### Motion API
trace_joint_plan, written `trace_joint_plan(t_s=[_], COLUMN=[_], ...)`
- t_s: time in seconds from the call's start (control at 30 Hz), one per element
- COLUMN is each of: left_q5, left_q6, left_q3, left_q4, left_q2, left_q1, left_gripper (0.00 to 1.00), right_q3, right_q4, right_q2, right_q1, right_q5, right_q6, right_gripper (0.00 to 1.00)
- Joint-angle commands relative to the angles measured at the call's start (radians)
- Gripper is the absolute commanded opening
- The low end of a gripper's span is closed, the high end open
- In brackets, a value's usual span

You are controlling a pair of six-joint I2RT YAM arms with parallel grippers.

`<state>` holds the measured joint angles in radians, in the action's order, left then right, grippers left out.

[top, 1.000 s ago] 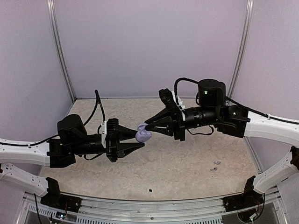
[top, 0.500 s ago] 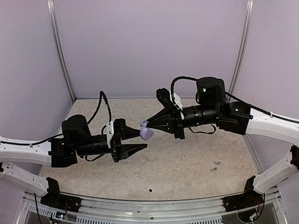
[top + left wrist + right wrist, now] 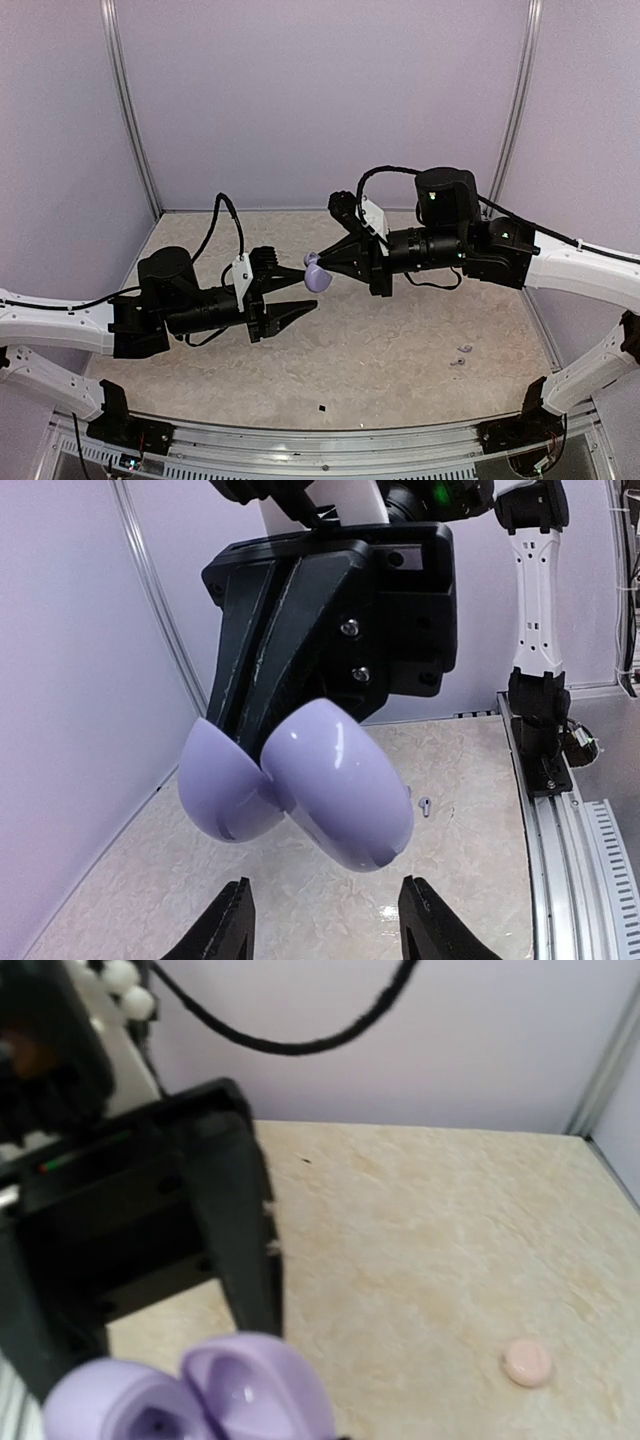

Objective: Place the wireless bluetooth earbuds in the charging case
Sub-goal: Pass from the right arm to the left

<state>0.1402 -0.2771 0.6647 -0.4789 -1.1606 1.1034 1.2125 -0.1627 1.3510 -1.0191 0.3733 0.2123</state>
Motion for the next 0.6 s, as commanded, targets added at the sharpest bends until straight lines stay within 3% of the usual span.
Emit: trace_joint_plan(t_s=[0.0,0.2,0.57], left_q5=[-0.031,-0.066,-0.114], left_q6=[0.040,0.083,0.111], left_q3=[-0.006,0.049,0.131], left_q4=[-0.023,0.028,0.141], left_q2=[0.018,-0.016,-0.091], left_q1=[0.005,0.009,0.009], left_gripper=[0.51,0.52,0.44], right_q3=[0.011,0.034,0.074], right_q4=[-0.007,-0.041,-0.090], right_q2=[-0.004,0.025,0.068], right_q1=[-0.007,-0.021,-0.063], right_q5=[-0.082,-0.147,-0.299], right_q6=[0.002,0.019,0.042], right_gripper=[0.00,0.00,0.00])
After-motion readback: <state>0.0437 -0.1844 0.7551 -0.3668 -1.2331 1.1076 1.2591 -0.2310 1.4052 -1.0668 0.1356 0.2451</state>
